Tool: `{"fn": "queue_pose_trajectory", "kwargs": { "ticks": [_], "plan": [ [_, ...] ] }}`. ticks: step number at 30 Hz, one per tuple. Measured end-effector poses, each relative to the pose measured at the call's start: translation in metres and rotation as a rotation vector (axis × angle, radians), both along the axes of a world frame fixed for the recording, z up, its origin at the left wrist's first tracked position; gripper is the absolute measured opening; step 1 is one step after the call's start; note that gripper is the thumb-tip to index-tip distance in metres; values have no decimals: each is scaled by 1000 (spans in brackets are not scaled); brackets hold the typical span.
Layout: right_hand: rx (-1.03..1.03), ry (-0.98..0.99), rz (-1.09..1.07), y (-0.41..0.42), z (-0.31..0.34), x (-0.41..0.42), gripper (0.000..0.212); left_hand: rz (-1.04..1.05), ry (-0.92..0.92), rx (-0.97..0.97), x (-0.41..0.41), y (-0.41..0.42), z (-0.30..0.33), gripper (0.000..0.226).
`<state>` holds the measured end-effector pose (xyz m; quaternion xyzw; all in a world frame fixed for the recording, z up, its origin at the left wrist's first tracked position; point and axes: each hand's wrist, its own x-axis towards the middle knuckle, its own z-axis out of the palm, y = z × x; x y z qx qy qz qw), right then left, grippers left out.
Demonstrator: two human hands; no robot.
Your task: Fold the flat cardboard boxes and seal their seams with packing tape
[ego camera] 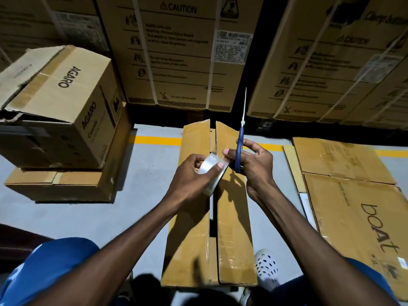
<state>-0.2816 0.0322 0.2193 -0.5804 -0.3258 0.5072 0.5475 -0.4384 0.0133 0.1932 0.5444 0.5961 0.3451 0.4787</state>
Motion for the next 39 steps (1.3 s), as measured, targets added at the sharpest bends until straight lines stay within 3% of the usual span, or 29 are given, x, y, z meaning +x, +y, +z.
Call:
{"fn": "queue_pose_trajectory", "kwargs": {
  "ticks": [6,11,15,19,28,31,35,39],
  "plan": [
    [-39,-186,0,43,-22,3,49,-172,-120,-99,10,12,-10,17],
    [-49,-360,124,84,-51,-1,43,30,-210,-79,15,36,-22,41],
    [-40,-375,127,123,-61,-3,37,127,-335,-148,17,46,-35,31],
    [-89,-352,-15,164,-70,10,34,51,-459,-201,26,51,-35,23],
    [-64,-470,52,216,-93,22,34,-72,-489,-198,34,66,-54,27],
    [-19,-544,143,226,-105,20,36,-30,-521,-206,39,71,-60,36],
    [13,-575,140,241,-116,18,36,90,-560,-180,42,79,-66,33],
    [12,-562,116,252,-121,13,36,74,-566,-104,41,83,-69,23]
  ]
}}
